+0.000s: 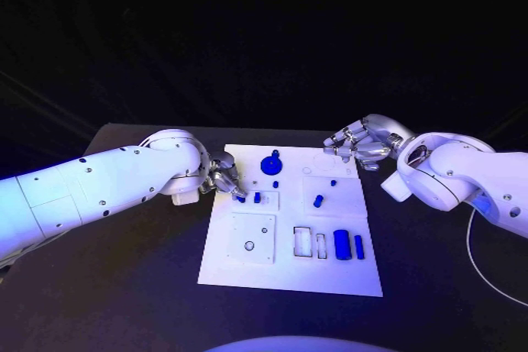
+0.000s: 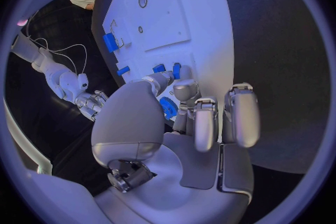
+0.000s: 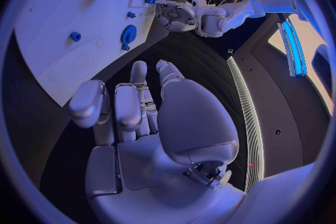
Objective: Assemble the parts on the task board
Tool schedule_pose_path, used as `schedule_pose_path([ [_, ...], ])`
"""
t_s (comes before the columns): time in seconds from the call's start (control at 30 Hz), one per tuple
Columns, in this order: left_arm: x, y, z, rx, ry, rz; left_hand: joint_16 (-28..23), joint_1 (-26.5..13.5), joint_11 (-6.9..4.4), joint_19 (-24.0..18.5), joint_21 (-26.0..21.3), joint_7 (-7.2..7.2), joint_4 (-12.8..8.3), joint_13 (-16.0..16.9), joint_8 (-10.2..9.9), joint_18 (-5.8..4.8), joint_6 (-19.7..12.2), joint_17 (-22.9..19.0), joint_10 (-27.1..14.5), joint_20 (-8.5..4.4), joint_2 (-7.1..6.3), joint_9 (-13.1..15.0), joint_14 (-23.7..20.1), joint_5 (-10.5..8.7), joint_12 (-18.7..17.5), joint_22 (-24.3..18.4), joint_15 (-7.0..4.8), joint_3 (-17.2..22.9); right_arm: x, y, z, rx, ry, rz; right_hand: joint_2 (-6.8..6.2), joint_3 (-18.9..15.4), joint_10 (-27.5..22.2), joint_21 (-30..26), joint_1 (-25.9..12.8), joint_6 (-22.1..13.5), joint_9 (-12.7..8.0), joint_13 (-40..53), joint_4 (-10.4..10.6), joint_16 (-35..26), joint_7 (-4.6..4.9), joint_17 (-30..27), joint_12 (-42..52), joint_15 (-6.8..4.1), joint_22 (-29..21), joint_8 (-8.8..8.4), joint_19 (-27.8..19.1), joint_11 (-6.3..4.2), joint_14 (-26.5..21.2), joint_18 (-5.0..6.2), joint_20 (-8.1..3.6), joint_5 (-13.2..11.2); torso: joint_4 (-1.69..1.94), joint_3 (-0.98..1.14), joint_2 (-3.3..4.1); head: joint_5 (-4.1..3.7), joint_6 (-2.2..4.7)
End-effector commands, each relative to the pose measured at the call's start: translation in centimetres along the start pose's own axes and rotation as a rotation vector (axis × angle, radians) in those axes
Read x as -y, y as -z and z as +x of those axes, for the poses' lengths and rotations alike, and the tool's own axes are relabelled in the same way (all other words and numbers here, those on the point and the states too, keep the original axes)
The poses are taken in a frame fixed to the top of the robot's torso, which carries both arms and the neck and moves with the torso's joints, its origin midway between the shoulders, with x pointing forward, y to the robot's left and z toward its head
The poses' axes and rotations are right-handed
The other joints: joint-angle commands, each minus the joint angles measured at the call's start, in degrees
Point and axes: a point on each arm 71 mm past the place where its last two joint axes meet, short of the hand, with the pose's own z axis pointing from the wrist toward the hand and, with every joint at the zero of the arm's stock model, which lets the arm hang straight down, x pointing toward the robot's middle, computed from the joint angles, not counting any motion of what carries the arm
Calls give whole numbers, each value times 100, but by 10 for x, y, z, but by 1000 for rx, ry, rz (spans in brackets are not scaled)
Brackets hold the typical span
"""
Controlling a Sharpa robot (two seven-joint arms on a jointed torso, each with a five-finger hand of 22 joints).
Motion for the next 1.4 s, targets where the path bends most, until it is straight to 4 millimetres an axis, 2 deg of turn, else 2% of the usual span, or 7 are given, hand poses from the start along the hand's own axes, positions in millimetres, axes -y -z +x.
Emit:
schedule_pose_path([
  [0.03, 2, -3, 7, -41, -24, -6, 14, -22, -11, 106, -10, -9, -740, 9, -29, -81, 26, 1506, 50, -22, -23, -13, 590, 32, 25, 520, -43, 806, -1, 0, 1, -12, 0, -8, 20, -18, -34, -29, 31, 8, 0, -5, 1, -38, 18, -1, -30, 15, -5, 18, -40, -18, 129, 92, -16, 0, 3, 2, 3, -6, -9],
  [0.2, 4, -5, 10, -66, -34, -14, 14, -252, -19, 125, 22, -32, -590, 92, -28, -92, 98, 1506, 117, -18, 27, -20, 590, 23, 100, 562, -41, 749, -1, 0, 1, -12, 0, -8, 22, -19, -34, -31, 31, 9, 0, -6, 2, -42, 18, -5, -30, 15, -9, 18, -41, -18, 129, 93, -16, 2, -1, 4, 1, -7, -26],
  [0.5, 2, -6, 10, -88, -44, -36, 14, -682, -63, 153, 59, -93, -314, 186, -44, -103, 213, 1506, 174, -44, 23, -38, 590, 8, 184, 618, -75, 394, -1, 0, 1, -11, 0, -7, 26, -21, -33, -36, 32, 9, 0, -8, 6, -50, 18, -12, -29, 15, -17, 19, -44, -18, 128, 94, -16, 7, 6, -1, -1, -25, -34],
  [0.8, 0, -7, 8, -62, -21, -61, 14, -936, -77, 161, 67, -112, -129, 219, -62, -108, 286, 1506, 184, -55, -1, -54, 590, 0, 212, 641, -86, 77, -1, 0, 1, -10, -1, -8, 25, -24, -33, -42, 30, 9, 0, -9, 8, -62, 19, -24, -29, 15, -29, 19, -48, -17, 126, 96, -16, 7, 7, -3, 0, -17, -28],
  [1.13, -2, -7, 5, -25, 6, -70, 14, -1288, -82, 194, 112, -119, 262, 286, -67, -124, 388, 1506, 215, -66, -11, -63, 590, -26, 274, 707, -93, -682, -1, 0, 1, -8, -1, -8, 25, -24, -33, -42, 30, 9, 0, -9, 8, -62, 19, -24, -29, 15, -29, 19, -48, -17, 126, 96, -16, 7, 2, -3, 0, -14, -17],
  [1.33, -4, -3, 3, -1, 30, -59, 14, -1333, -91, 202, 116, -130, 467, 310, -85, -126, 418, 1506, 226, -76, -4, -73, 590, -31, 291, 723, -102, -1227, 0, 0, 1, -9, -1, -9, 25, -28, -34, -50, 26, 8, 0, -11, 12, -68, 20, -29, -29, 16, -43, 19, -54, -16, 125, 99, -16, 8, -5, -6, 5, -17, -6],
  [1.4, -6, -1, 2, 8, 45, -54, 14, -1336, -97, 202, 112, -135, 563, 322, -95, -125, 426, 1506, 230, -79, 9, -78, 590, -175, 299, 724, -106, -1433, 0, 0, 1, -9, -1, -8, 25, -28, -34, -50, 26, 8, 0, -11, 12, -68, 20, -29, -29, 16, -43, 19, -54, -16, 125, 99, -16, 8, 0, -10, 3, -31, -4],
])
